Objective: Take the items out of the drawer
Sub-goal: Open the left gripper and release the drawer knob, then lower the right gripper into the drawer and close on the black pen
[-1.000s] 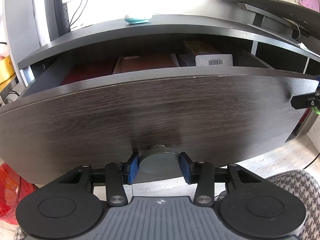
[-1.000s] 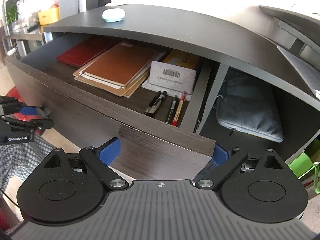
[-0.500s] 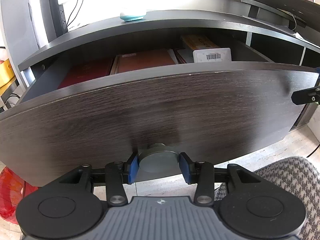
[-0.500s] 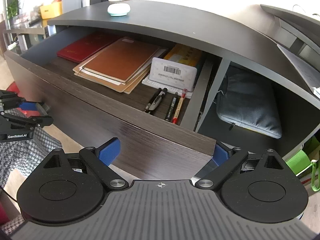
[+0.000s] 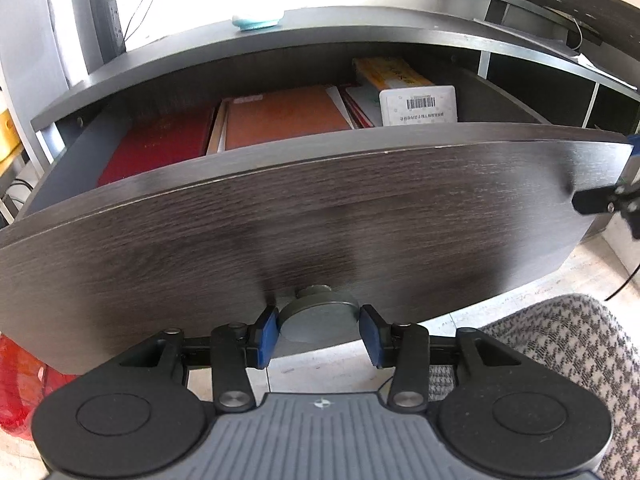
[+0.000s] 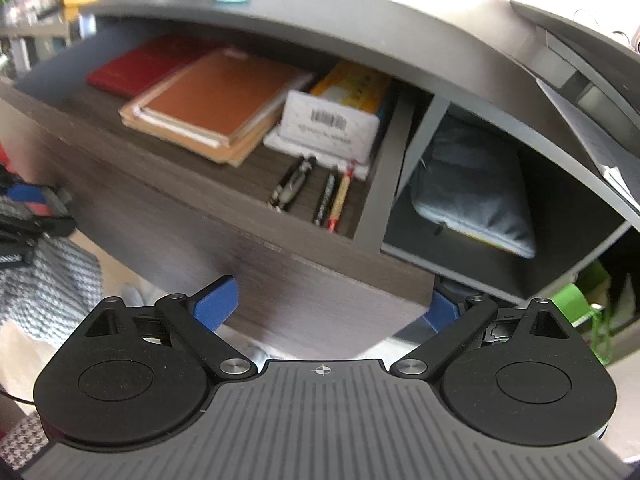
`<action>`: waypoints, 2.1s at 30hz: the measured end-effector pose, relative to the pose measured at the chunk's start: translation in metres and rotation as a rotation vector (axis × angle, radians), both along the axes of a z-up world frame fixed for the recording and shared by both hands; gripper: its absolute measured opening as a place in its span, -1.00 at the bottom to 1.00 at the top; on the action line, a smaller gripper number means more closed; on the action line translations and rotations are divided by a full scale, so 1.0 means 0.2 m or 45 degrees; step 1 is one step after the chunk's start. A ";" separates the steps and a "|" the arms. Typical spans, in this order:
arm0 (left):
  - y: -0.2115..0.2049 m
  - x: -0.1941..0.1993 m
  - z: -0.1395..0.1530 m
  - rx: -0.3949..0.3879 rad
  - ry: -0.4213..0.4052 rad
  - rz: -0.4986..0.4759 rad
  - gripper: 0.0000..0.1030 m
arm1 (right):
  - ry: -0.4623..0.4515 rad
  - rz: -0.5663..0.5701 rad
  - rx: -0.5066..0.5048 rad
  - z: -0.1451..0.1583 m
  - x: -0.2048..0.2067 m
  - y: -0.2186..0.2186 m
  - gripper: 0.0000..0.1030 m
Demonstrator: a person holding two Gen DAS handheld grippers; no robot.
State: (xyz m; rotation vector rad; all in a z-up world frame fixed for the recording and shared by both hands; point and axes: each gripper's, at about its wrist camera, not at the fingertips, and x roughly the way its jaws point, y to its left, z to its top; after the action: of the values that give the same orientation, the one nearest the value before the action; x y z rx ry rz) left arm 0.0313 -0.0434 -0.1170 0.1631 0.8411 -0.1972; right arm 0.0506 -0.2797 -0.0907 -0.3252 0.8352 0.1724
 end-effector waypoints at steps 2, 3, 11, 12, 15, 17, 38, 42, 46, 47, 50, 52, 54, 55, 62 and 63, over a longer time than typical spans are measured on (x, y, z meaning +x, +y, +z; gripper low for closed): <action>0.00 -0.01 0.02 0.025 0.019 -0.002 -0.02 | 0.017 -0.023 -0.036 0.00 -0.01 0.01 0.92; 0.01 -0.01 0.04 0.040 0.031 -0.001 0.08 | 0.020 -0.035 -0.048 0.01 -0.03 0.01 0.92; 0.08 -0.09 0.24 0.002 0.079 0.018 0.55 | -0.006 -0.160 -0.006 0.20 -0.15 -0.04 0.93; 0.09 -0.11 0.28 -0.003 0.067 0.018 0.55 | -0.020 -0.161 -0.007 0.23 -0.16 -0.03 0.93; 0.13 -0.13 0.40 -0.022 0.009 0.048 0.57 | -0.078 -0.137 -0.021 0.36 -0.17 0.03 0.95; 0.16 -0.13 0.48 -0.037 -0.037 0.087 0.60 | -0.107 -0.106 -0.040 0.43 -0.16 0.09 0.95; 0.24 0.17 0.62 -0.052 -0.209 0.289 0.79 | 0.105 -0.107 0.086 0.48 0.37 0.32 0.69; 0.25 0.23 0.58 -0.043 -0.193 0.287 0.79 | 0.232 -0.213 0.138 0.35 0.56 0.25 0.39; 0.26 0.29 0.54 -0.030 -0.173 0.291 0.79 | 0.335 -0.273 0.135 0.19 0.67 0.23 0.14; 0.26 0.30 0.54 -0.029 -0.168 0.292 0.79 | 0.359 -0.277 0.139 0.15 0.69 0.22 0.12; 0.26 0.32 0.52 -0.027 -0.160 0.287 0.79 | 0.378 -0.274 0.121 0.10 0.71 0.24 0.12; 0.26 0.33 0.51 -0.028 -0.154 0.286 0.79 | 0.381 -0.274 0.117 0.09 0.72 0.24 0.14; 0.26 0.33 0.50 -0.033 -0.147 0.287 0.79 | 0.384 -0.281 0.111 0.08 0.73 0.24 0.16; 0.26 0.33 0.50 -0.035 -0.144 0.287 0.79 | 0.392 -0.291 0.105 0.07 0.74 0.24 0.17; 0.27 0.32 0.46 -0.042 -0.119 0.295 0.79 | 0.506 -0.329 0.239 -0.02 0.81 0.17 0.02; 0.27 0.32 0.46 -0.043 -0.117 0.296 0.79 | 0.517 -0.328 0.239 -0.03 0.82 0.18 -0.10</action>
State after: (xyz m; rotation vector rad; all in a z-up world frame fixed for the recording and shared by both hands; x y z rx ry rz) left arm 0.0953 0.0104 -0.0252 0.0418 0.7578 0.0145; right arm 0.2142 -0.2445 -0.0964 -0.0006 1.2440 0.0753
